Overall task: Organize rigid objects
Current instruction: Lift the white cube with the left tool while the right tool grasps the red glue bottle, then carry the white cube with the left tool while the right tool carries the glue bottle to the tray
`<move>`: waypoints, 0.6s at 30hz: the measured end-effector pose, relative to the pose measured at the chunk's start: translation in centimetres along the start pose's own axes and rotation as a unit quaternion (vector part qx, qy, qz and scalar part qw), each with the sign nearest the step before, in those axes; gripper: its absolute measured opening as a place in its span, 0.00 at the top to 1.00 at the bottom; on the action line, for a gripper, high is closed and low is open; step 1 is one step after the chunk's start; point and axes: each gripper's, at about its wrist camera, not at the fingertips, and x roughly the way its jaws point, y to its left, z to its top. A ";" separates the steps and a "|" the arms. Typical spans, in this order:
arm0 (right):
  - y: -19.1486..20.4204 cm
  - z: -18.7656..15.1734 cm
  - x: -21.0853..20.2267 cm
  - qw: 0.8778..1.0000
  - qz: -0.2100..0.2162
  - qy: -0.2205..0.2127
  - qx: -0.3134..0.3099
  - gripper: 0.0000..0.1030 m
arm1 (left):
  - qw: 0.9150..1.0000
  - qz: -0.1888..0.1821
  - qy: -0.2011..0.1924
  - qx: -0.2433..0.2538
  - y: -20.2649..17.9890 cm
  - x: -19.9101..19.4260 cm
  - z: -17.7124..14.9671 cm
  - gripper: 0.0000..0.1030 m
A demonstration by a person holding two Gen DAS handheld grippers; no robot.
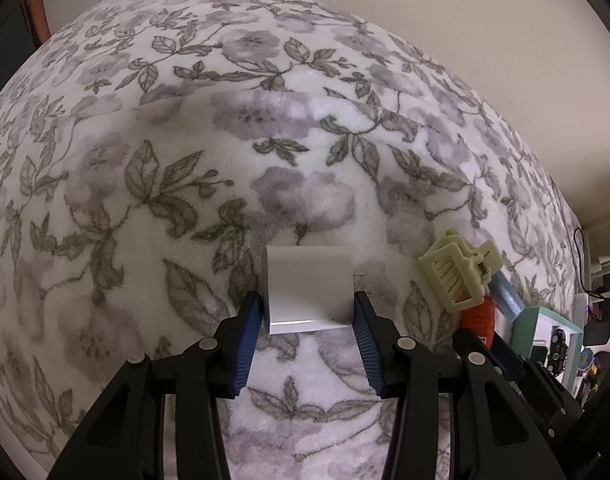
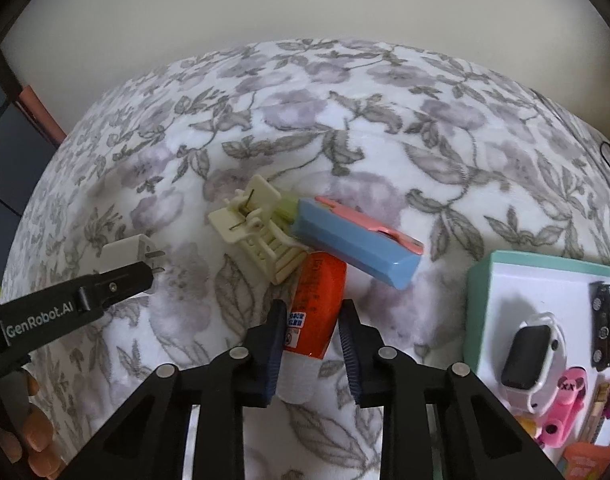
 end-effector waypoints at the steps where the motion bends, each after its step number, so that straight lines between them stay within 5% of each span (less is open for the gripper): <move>1: 0.0 0.0 -0.2 1.000 0.003 -0.002 0.003 0.75 | 1.000 -0.001 -0.003 0.000 0.0 -0.2 0.0 0.54; 18: -4.4 -0.8 -8.3 0.996 0.024 -0.063 0.058 0.76 | 0.997 -0.042 -0.061 0.036 -4.9 -6.2 -0.8 0.54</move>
